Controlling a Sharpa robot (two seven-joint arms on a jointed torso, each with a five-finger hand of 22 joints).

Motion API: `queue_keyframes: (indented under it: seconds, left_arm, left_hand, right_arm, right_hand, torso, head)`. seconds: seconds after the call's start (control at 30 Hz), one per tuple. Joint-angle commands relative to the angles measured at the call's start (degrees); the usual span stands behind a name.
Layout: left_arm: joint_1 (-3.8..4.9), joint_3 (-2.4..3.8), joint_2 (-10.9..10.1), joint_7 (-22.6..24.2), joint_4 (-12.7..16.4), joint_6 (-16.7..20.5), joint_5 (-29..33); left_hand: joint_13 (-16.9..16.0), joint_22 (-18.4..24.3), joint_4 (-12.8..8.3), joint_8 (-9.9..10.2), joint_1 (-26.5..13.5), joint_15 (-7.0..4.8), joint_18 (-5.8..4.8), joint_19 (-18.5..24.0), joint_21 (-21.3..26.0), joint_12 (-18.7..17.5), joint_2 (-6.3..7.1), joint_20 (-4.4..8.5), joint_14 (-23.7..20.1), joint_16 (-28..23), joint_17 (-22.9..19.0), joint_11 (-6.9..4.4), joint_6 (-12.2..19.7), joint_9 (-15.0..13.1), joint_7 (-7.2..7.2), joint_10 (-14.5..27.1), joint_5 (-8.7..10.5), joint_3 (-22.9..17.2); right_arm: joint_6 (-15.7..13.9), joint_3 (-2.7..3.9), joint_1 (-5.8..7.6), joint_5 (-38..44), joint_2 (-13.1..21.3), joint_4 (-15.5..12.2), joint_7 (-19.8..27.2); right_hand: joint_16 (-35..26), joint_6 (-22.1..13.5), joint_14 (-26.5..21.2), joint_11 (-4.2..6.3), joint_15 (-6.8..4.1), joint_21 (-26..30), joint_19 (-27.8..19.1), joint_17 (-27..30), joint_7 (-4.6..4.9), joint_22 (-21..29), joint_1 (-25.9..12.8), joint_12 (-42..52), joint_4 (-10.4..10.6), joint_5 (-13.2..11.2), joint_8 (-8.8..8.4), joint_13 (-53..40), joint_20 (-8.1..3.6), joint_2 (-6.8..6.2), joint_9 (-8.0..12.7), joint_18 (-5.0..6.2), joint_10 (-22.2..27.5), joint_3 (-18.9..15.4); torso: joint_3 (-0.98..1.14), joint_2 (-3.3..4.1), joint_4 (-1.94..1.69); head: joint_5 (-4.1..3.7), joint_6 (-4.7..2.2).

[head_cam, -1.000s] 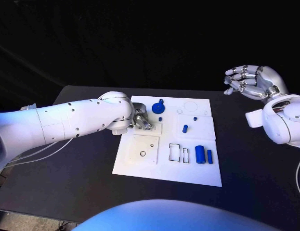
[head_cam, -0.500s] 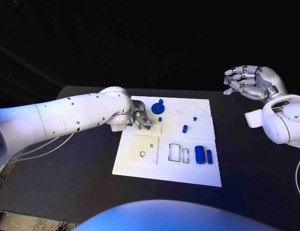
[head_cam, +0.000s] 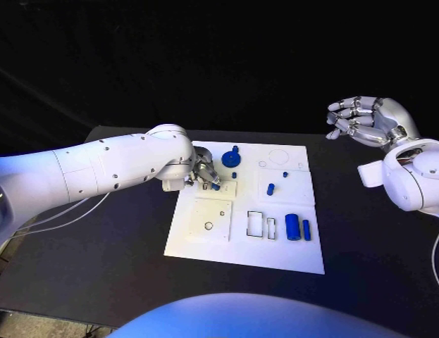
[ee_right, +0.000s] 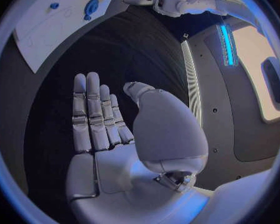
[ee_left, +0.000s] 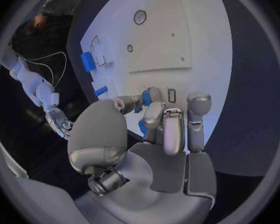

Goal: Assemble the parts on the task board

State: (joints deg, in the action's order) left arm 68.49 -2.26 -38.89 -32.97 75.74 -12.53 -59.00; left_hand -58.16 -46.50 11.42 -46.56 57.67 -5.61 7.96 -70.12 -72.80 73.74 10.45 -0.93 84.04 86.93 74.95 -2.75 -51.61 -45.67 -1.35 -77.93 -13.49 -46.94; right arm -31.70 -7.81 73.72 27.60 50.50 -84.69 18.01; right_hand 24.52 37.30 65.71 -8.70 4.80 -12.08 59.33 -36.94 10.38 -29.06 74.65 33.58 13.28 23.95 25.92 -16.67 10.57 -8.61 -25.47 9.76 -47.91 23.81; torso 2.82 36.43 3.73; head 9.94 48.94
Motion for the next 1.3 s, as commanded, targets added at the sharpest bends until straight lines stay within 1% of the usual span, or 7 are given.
queue_keyframes:
  seconds: [0.03, 0.1, 0.27, 0.37, 0.57, 1.03, 1.3]
  left_arm:
    - [0.09, 0.00, 0.21, -0.45, -0.09, -1.97, 1.43]
    - [0.10, 0.00, 0.22, -0.42, -0.15, -1.92, 1.68]
    - [0.11, 0.00, 0.26, 0.09, -0.23, -0.91, 1.89]
    - [0.11, 0.01, 0.35, 0.54, -0.23, -0.15, 1.66]
    - [0.12, 0.01, 0.63, 1.30, -0.10, 0.58, -0.59]
    - [0.11, -0.01, 1.25, 1.71, 0.75, -2.10, -7.70]
    - [0.11, -0.01, 1.03, 1.41, 0.56, -3.63, -8.86]
  left_hand:
    - [0.19, 0.22, -4.40, 0.44, 2.18, -0.27, -0.25, 0.16, 0.32, -0.44, -1.09, 0.30, 4.31, 0.27, 8.51, -0.14, 0.22, -0.09, 0.28, 0.44, -0.29, -3.44]
    - [0.63, 0.52, -4.99, 0.53, 2.94, -0.26, -0.22, 0.28, 0.47, -0.73, -1.59, 0.30, 4.31, 0.27, 8.52, -0.09, 0.37, -0.11, 0.20, 0.67, -0.33, -3.68]
    - [1.33, 0.86, -5.29, 0.62, 3.46, -0.19, -0.17, 0.43, 0.65, -1.16, -1.98, 0.27, 4.30, 0.26, 8.49, 0.02, 0.56, -0.13, 0.06, 1.03, -0.03, -3.74]
    - [1.52, 0.94, -5.40, 0.65, 3.80, -0.13, -0.17, 0.48, 0.72, -1.30, -2.33, 0.23, 4.30, 0.25, 8.49, 0.10, 0.64, -0.16, -0.03, 1.15, 0.38, -3.75]
    - [1.53, 0.80, -5.67, 0.65, 4.16, -0.09, -0.20, 0.40, 0.68, -1.31, -2.39, 0.19, 4.32, 0.28, 8.54, 0.13, 0.72, -0.21, -0.07, 1.16, 0.71, -3.70]
    - [1.13, 0.12, -6.47, 0.64, 4.99, -0.06, -0.31, 0.04, 0.41, -1.10, -2.09, 0.14, 4.32, 0.27, 8.54, 0.14, 0.76, -0.28, -0.08, 0.95, 0.91, -3.57]
    - [0.64, -0.45, -6.83, 0.62, 5.36, -0.06, -0.41, -0.26, 0.17, -0.82, -2.00, 0.14, 4.33, 0.28, 8.57, 0.12, 0.63, -0.30, -0.05, 0.67, 0.80, -3.60]
  right_arm:
    - [0.55, 0.01, -0.01, 0.33, -0.06, 0.06, 0.23]
    - [0.57, 0.00, -0.02, 0.33, -0.07, 0.08, 0.23]
    - [0.56, 0.00, -0.05, 0.33, -0.09, 0.11, 0.24]
    - [0.55, -0.01, -0.06, 0.33, -0.10, 0.11, 0.27]
    - [0.53, -0.01, -0.07, 0.33, -0.09, 0.09, 0.32]
    - [0.60, -0.01, -0.20, 0.33, -0.11, 0.14, 0.36]
    - [0.58, -0.01, -0.24, 0.33, -0.06, 0.16, 0.35]
  right_hand:
    - [-0.35, -0.07, 0.38, -0.27, -0.01, 0.28, 0.18, -0.09, 2.92, 0.06, -0.67, 0.11, 0.13, 0.21, 0.27, 0.07, 0.23, 0.13, 0.06, 0.57, 0.19, 0.33]
    - [-0.65, 0.01, 0.47, -0.26, -0.01, 0.38, 0.25, -0.24, 2.91, 0.27, -0.84, 0.23, 0.07, 0.42, 0.36, 0.45, 0.24, 0.13, 0.17, 0.57, 0.21, 0.39]
    - [-0.65, 0.01, 0.47, -0.26, -0.01, 0.38, 0.25, -0.24, 2.91, 0.27, -0.84, 0.23, 0.07, 0.42, 0.36, 0.45, 0.24, 0.13, 0.17, 0.57, 0.21, 0.39]
    - [-0.65, 0.01, 0.47, -0.26, -0.01, 0.38, 0.25, -0.24, 2.91, 0.27, -0.84, 0.23, 0.07, 0.42, 0.36, 0.45, 0.24, 0.13, 0.17, 0.57, 0.21, 0.39]
    - [-0.65, 0.01, 0.47, -0.26, -0.01, 0.38, 0.25, -0.24, 2.91, 0.27, -0.84, 0.23, 0.07, 0.42, 0.36, 0.45, 0.24, 0.13, 0.17, 0.57, 0.21, 0.39]
    - [-0.65, 0.01, 0.47, -0.26, -0.01, 0.38, 0.25, -0.24, 2.91, 0.27, -0.84, 0.23, 0.07, 0.42, 0.36, 0.45, 0.24, 0.13, 0.17, 0.57, 0.21, 0.39]
    - [-0.65, 0.01, 0.47, -0.26, -0.01, 0.38, 0.25, -0.24, 2.91, 0.27, -0.84, 0.23, 0.07, 0.42, 0.36, 0.45, 0.24, 0.13, 0.17, 0.57, 0.21, 0.39]
  torso:
    - [-0.02, 0.03, 0.00]
    - [-0.02, 0.03, 0.00]
    - [-0.02, 0.02, -0.02]
    - [-0.05, 0.05, 0.00]
    - [-0.04, 0.03, -0.01]
    - [-0.03, -0.02, -0.01]
    - [-0.04, -0.01, 0.03]
  head:
    - [0.00, 0.02]
    - [0.00, 0.02]
    - [0.02, 0.01]
    - [0.00, -0.04]
    - [-0.07, -0.05]
    - [0.01, 0.18]
    - [-0.03, 0.18]
